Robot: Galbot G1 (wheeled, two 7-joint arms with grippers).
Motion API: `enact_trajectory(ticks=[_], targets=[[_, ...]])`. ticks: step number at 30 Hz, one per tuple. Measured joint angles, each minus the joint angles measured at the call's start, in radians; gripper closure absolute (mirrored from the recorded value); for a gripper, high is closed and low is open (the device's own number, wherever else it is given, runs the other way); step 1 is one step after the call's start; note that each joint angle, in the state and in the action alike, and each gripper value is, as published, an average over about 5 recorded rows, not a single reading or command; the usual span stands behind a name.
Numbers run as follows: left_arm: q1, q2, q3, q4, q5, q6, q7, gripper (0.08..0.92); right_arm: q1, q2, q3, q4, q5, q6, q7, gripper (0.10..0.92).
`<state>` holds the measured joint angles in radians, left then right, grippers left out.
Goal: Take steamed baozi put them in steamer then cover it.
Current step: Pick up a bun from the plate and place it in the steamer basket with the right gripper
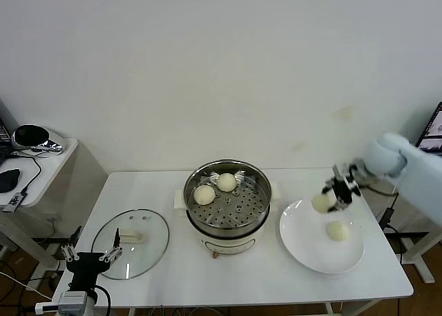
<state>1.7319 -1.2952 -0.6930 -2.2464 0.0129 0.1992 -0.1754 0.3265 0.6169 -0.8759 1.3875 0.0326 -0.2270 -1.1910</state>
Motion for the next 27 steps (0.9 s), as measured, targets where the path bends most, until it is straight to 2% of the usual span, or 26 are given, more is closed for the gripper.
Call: enact_trajectory(ticks=[12, 27], targets=[[-0.007, -0.003, -0.005, 0.012, -0.010, -0.003, -0.004, 0.177, 0.205, 0.246, -0.167, -0.027, 0.112, 0.080, 0.039, 0.448], [-0.012, -0.009, -0.020, 0.012, -0.019, -0.003, -0.008, 0.177, 0.207, 0.475, -0.329, -0.058, 0.087, 0.360, 0.054, 0.433]])
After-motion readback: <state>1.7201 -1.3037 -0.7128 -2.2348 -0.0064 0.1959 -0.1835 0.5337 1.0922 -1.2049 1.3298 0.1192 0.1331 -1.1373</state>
